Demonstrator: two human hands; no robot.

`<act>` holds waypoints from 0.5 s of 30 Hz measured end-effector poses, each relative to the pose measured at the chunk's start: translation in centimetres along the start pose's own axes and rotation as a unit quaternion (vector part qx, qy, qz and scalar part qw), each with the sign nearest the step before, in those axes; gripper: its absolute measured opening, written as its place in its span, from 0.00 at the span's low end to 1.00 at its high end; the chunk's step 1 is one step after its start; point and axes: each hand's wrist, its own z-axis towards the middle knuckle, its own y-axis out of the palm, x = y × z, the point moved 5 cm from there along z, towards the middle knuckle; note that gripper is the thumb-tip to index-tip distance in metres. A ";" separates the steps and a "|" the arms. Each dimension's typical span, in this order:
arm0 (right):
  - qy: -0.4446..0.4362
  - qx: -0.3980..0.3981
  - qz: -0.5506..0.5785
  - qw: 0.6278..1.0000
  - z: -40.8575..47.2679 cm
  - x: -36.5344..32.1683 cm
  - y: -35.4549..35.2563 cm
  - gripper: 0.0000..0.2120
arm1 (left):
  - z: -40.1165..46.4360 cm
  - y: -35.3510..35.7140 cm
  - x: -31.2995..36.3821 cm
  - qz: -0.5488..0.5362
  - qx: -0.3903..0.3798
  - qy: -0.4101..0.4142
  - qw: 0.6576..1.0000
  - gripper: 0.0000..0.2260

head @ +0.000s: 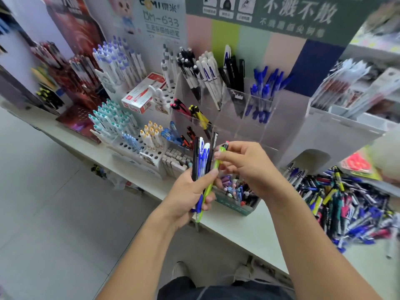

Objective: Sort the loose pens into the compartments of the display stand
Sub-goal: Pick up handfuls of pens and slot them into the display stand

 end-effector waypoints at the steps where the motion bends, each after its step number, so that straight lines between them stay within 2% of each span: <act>1: 0.001 0.005 0.020 1.000 -0.2 0.0 -0.4 0.07 | 0.1 0.2 -0.1 -0.018 0.006 -0.002 1.000 0.09; 6: -0.034 0.018 -0.021 0.999 -0.9 0.4 -1.0 0.06 | 0.7 0.6 -0.7 -0.041 0.059 -0.006 0.997 0.12; 10: -0.058 0.037 0.027 0.997 -1.3 0.3 -1.3 0.08 | 0.6 0.5 -0.8 -0.038 0.078 0.021 0.996 0.11; 13: -0.074 0.077 0.011 0.994 -1.4 0.3 -1.7 0.06 | 0.2 -0.3 -0.9 0.001 0.090 0.043 0.995 0.09; 15: -0.081 0.125 0.041 0.988 -1.4 0.0 -3.2 0.05 | -0.2 -1.6 -1.3 0.019 0.115 0.044 0.992 0.05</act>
